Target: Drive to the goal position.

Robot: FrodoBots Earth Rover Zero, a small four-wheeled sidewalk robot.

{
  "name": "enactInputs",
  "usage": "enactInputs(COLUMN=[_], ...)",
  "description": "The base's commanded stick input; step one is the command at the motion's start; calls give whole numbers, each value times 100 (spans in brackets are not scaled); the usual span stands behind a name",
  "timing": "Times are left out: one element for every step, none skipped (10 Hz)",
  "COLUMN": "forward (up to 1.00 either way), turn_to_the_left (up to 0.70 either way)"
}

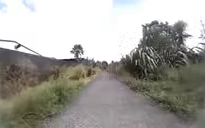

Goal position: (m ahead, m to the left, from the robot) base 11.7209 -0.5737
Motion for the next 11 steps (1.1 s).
enactInputs(forward=[100, 100, 100, 100, 100, 100, 100, 100, 100, 100, 100], turn_to_the_left=[0, 0, 0, 0, 0, 0, 0, 0, 0, 0, 0])
